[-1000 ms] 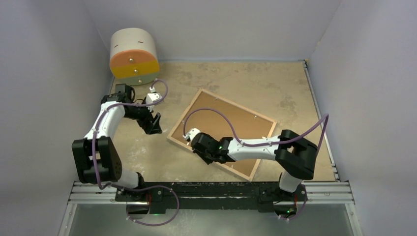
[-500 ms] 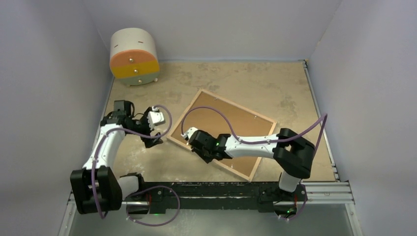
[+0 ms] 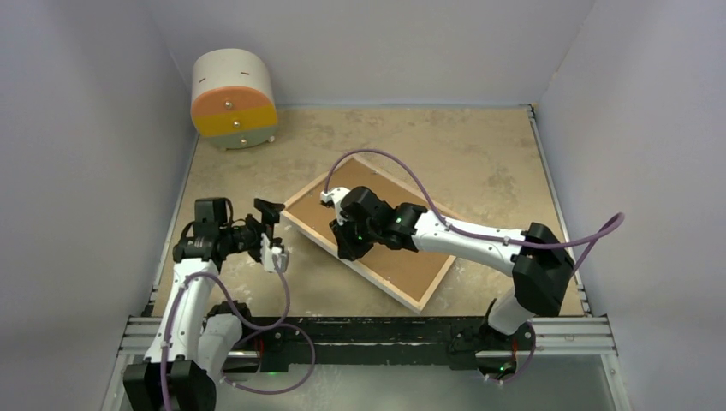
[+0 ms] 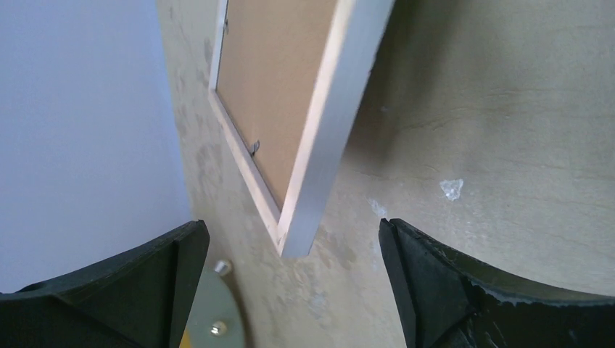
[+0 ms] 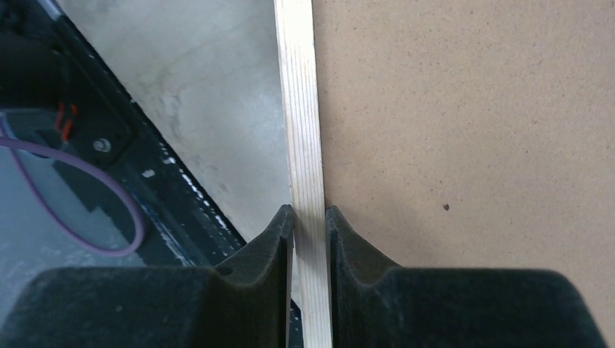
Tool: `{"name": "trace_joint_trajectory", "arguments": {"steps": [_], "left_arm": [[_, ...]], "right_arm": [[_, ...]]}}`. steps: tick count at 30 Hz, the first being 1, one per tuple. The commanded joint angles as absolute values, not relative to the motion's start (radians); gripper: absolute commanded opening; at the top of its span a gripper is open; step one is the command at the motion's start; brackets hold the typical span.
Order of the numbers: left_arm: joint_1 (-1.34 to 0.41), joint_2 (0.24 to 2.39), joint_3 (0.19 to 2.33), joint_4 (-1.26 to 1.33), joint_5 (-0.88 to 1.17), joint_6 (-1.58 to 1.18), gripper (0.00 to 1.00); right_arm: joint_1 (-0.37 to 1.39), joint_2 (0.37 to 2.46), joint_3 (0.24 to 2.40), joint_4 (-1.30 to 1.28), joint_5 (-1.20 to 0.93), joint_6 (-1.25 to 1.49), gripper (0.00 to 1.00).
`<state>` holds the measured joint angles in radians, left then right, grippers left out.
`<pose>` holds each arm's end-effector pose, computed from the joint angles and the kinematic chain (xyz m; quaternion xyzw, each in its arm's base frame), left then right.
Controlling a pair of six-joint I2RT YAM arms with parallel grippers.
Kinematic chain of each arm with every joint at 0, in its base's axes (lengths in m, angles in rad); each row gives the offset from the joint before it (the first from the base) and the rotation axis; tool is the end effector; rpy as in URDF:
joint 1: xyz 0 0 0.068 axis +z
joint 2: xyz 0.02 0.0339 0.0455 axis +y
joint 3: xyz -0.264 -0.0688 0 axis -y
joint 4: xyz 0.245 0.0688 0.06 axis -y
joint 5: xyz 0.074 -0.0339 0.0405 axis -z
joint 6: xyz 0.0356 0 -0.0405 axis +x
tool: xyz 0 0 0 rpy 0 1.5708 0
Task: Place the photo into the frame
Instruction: Turn over the photo frame at the center of the board.
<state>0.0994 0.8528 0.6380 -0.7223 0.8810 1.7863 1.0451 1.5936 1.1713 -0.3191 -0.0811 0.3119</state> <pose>0.1577 -0.0119 0.2408 0.7303 0.4722 -0.0100 0.4934 0.1756 0.3084 0.2578 -0.3430 0.8479 0.2816 0.2901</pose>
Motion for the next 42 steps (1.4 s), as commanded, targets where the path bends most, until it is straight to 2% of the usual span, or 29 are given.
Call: {"name": "trace_joint_trajectory", "arguments": {"steps": [1,6,12,22,23,26,27,29,34,42], "left_arm": [[0.041,0.832,0.605,-0.646,0.919,2.047,0.95],[-0.085,0.839,0.579,-0.475,0.862,2.042,0.9],[-0.13,0.919,0.617,-0.471,0.8,2.128,0.75],[-0.15,0.953,0.623,-0.331,0.78,2.102,0.44],[-0.151,0.952,0.623,-0.321,0.781,2.092,0.43],[-0.156,0.955,0.649,-0.328,0.779,2.057,0.39],[-0.159,0.957,0.66,-0.333,0.781,2.042,0.38],[-0.162,0.958,0.676,-0.345,0.783,2.022,0.36],[-0.167,0.967,0.725,-0.381,0.797,1.959,0.32],[-0.167,0.995,0.785,-0.415,0.794,1.896,0.31]], "right_arm": [[1.026,1.552,1.28,-0.334,-0.188,0.345,0.0],[1.011,1.579,1.362,-0.393,-0.214,0.332,0.0],[0.993,1.575,1.408,-0.408,-0.218,0.333,0.0],[0.971,1.569,1.451,-0.474,-0.194,0.312,0.01],[0.971,1.563,1.453,-0.484,-0.178,0.307,0.09],[0.971,1.541,1.448,-0.509,-0.101,0.28,0.52],[0.971,1.531,1.442,-0.516,-0.068,0.273,0.64],[0.974,1.503,1.416,-0.505,0.021,0.23,0.78],[1.041,1.447,1.356,-0.511,0.154,0.169,0.9],[1.188,1.458,1.336,-0.58,0.356,0.074,0.91]]}}
